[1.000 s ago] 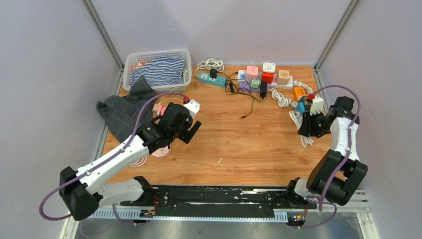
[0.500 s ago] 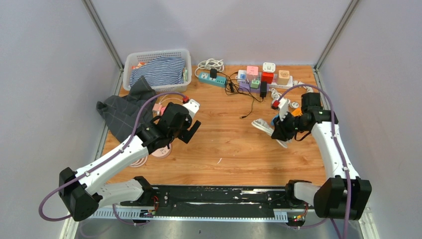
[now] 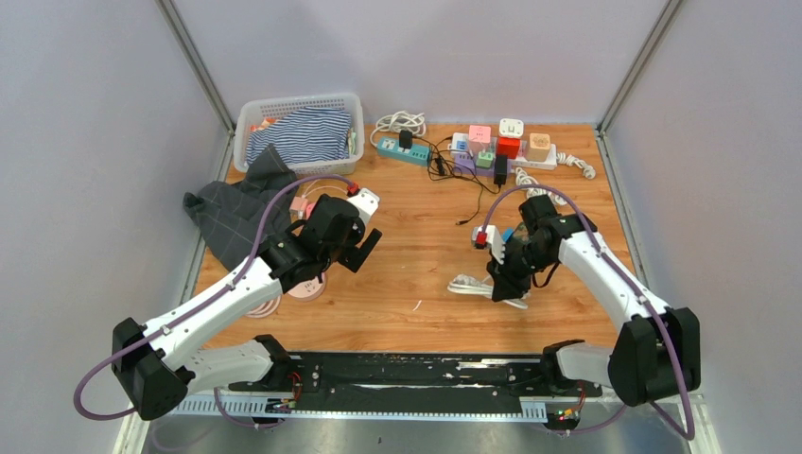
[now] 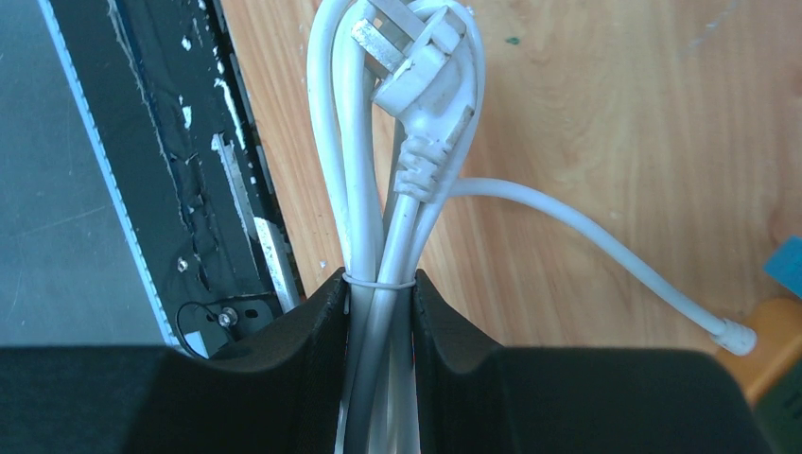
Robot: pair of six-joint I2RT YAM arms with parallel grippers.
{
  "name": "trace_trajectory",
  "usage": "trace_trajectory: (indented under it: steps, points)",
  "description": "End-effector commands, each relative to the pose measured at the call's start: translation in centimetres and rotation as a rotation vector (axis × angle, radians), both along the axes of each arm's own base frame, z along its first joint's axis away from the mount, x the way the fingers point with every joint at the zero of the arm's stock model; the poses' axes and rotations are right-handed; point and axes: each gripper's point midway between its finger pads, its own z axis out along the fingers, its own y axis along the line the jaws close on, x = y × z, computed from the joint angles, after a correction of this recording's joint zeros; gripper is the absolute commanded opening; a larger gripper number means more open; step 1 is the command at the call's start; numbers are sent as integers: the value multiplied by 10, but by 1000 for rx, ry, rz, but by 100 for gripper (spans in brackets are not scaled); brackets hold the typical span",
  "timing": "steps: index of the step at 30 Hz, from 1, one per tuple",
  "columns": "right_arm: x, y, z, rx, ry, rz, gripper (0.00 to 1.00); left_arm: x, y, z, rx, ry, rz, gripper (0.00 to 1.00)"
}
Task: Pull the plug off the socket
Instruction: Move the socket to the center of the board.
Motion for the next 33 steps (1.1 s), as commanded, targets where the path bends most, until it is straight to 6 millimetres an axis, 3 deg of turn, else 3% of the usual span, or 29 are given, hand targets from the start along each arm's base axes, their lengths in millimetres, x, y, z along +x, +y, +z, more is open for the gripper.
trace_trajectory:
  steps: [1, 12, 14, 18, 23, 33]
  points:
    - [-21, 7, -10, -6, 66, 108, 0, 3, 3, 1, 14, -12, 3, 100]
    - [-31, 8, -34, -96, 119, 195, 17, 3, 2, -2, 24, -3, 3, 100]
    - [-32, 8, -39, -121, 128, 209, 25, 4, 2, -1, 23, -5, 5, 100]
    - [-30, 8, -42, -156, 133, 209, 56, 4, 2, -1, 20, -6, 4, 100]
    - [-25, 9, -28, -135, 65, 187, 75, 3, 2, 0, 16, -8, 3, 100]
    - [1, 3, 40, 82, -175, 6, 81, 2, 2, 7, -5, -25, 1, 100]
